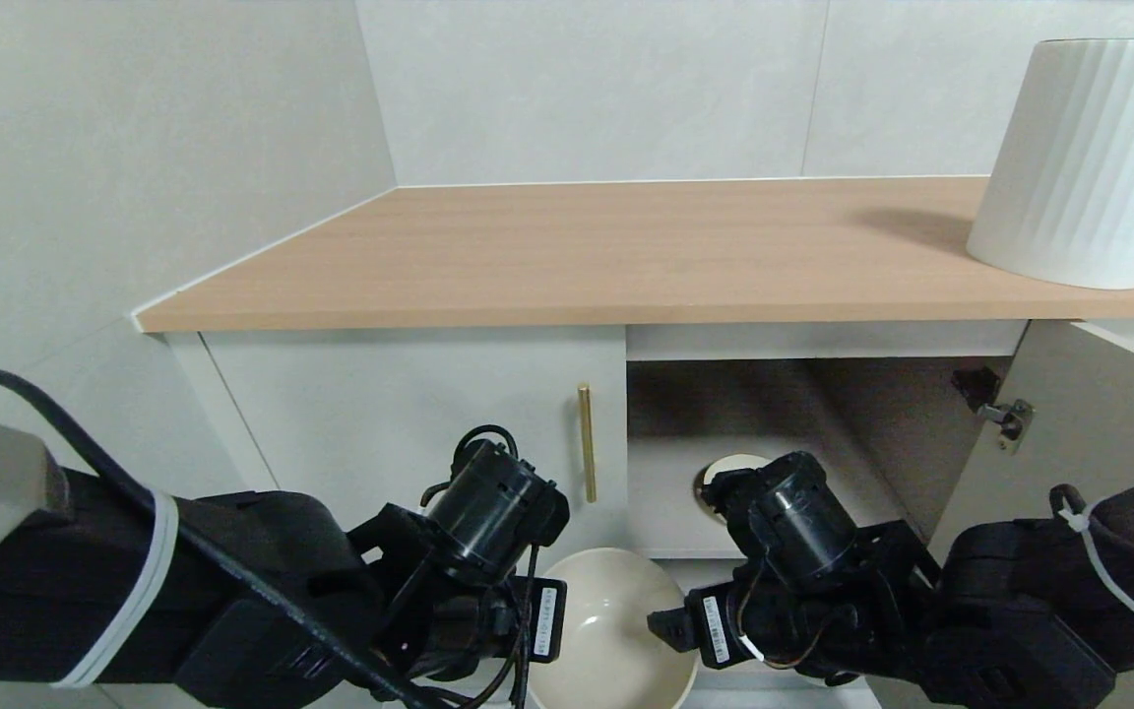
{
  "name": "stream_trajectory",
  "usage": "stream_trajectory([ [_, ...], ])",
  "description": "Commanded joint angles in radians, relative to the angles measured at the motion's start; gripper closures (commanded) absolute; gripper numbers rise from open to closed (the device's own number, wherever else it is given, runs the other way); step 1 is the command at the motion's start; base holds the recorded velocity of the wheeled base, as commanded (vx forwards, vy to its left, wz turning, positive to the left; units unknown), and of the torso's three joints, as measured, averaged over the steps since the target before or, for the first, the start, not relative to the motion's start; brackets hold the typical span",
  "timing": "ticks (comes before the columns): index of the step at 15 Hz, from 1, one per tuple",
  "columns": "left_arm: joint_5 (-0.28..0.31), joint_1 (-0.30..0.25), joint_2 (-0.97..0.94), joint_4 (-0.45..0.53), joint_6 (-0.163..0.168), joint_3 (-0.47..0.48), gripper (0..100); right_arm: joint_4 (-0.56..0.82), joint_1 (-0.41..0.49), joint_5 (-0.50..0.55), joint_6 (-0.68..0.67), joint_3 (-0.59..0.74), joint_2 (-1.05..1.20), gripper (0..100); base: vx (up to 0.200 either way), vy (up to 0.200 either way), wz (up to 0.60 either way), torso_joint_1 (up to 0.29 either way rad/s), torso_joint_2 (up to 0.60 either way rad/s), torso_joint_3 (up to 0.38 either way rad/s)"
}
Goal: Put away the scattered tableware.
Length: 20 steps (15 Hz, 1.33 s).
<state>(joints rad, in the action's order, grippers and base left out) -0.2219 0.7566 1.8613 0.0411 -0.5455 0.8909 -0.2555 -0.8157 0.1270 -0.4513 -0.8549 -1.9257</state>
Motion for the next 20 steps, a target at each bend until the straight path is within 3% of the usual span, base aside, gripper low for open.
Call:
stream_trajectory([
  [1,-0.001,0.0,-0.002,0.0,-0.001,0.0,100,0.001,0.0,0.0,-0.003,-0.006,-0.009,0,0.0,0.0,0.0,0.0,0.0,0.0],
  [2,-0.001,0.0,-0.001,-0.001,-0.001,0.0,100,-0.001,0.001,0.0,-0.004,-0.007,-0.009,100,0.0,0.0,0.0,0.0,0.0,0.0],
  [16,-0.001,0.0,0.007,0.0,-0.001,0.0,100,0.001,0.0,0.0,-0.004,0.002,-0.007,100,0.0,0.0,0.0,0.0,0.0,0.0],
  [17,-0.001,0.0,0.007,0.0,-0.001,0.0,0,0.001,0.0,-0.001,-0.004,0.002,-0.007,100,0.0,0.0,0.0,0.0,0.0,0.0],
  [20,-0.001,0.0,0.007,0.0,-0.002,0.0,0,0.001,0.0,-0.001,-0.004,0.002,-0.009,100,0.0,0.0,0.0,0.0,0.0,0.0],
])
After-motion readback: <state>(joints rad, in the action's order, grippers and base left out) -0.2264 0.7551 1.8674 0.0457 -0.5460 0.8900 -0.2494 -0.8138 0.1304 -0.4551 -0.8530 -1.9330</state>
